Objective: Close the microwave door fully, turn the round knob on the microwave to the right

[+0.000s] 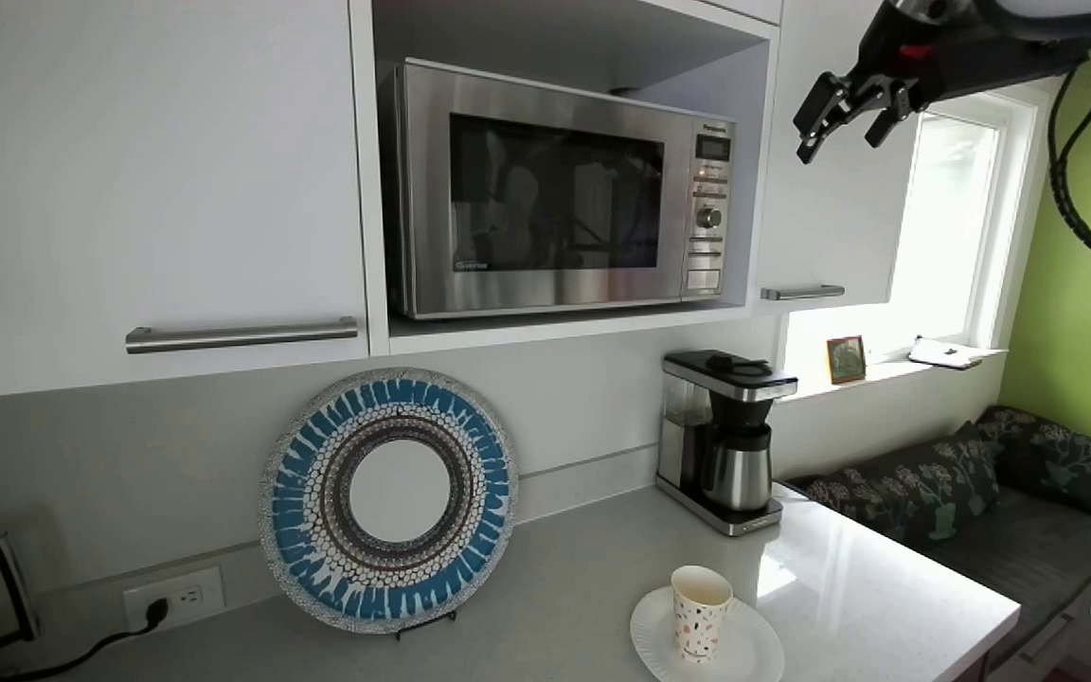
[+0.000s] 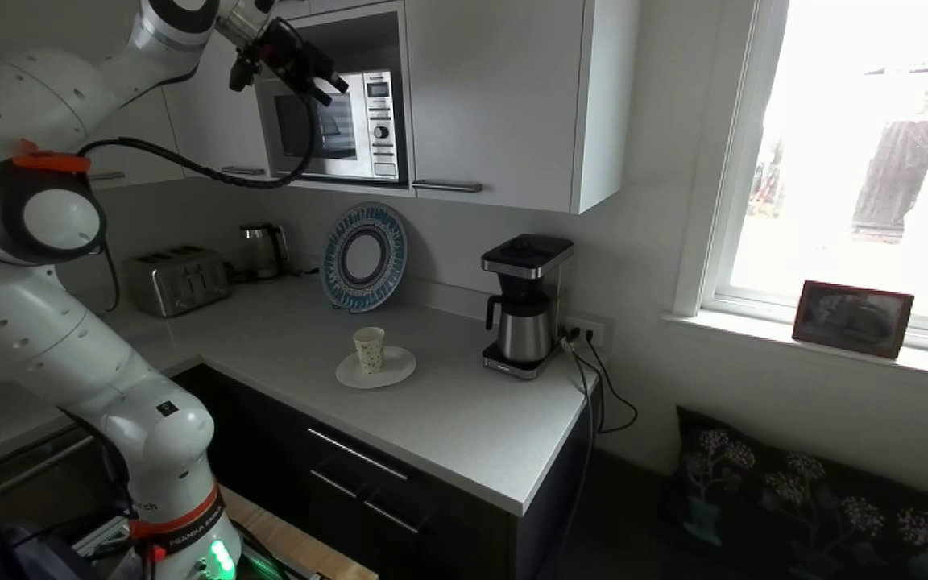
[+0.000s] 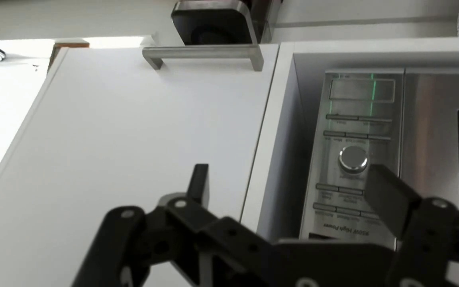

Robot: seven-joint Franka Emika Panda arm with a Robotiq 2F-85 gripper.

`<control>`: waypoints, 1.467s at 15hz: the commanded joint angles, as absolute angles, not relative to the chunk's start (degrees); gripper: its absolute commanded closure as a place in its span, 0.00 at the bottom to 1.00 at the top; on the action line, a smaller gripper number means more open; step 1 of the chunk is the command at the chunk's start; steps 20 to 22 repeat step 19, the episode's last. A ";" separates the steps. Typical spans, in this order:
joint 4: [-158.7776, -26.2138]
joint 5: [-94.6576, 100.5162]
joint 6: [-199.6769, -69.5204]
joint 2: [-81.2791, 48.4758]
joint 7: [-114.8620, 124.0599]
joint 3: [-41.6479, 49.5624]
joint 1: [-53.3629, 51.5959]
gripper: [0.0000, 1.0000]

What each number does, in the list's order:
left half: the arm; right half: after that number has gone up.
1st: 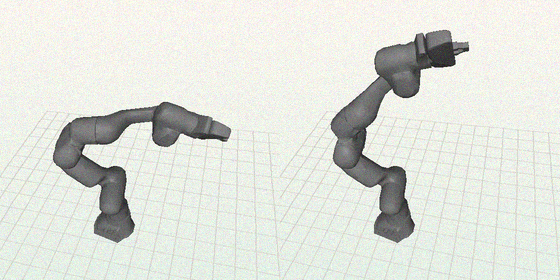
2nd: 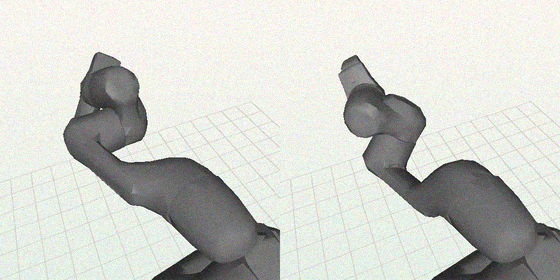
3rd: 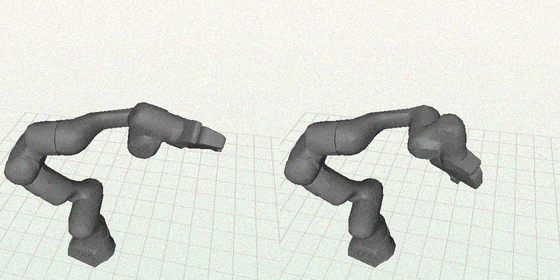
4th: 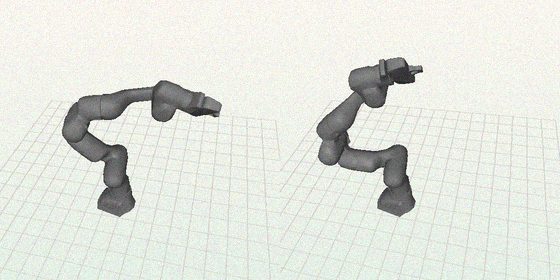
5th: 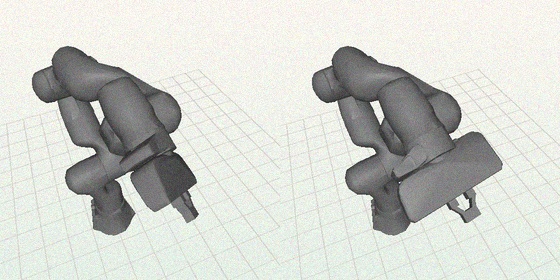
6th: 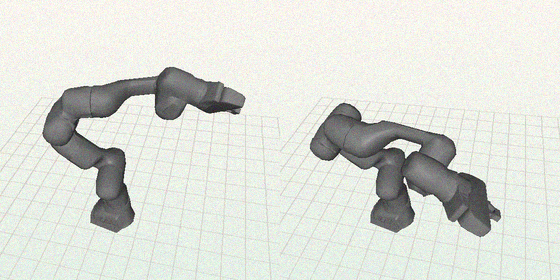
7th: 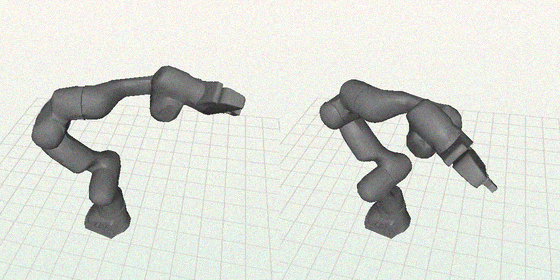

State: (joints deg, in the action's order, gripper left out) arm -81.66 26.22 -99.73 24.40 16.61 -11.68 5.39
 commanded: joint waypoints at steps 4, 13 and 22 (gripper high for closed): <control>-82.80 25.01 -92.62 27.94 13.64 -10.97 3.87 0.00; -86.19 20.33 -99.77 30.57 14.13 -9.46 2.62 0.00; -87.51 19.58 -100.50 31.35 14.05 -9.05 2.27 0.00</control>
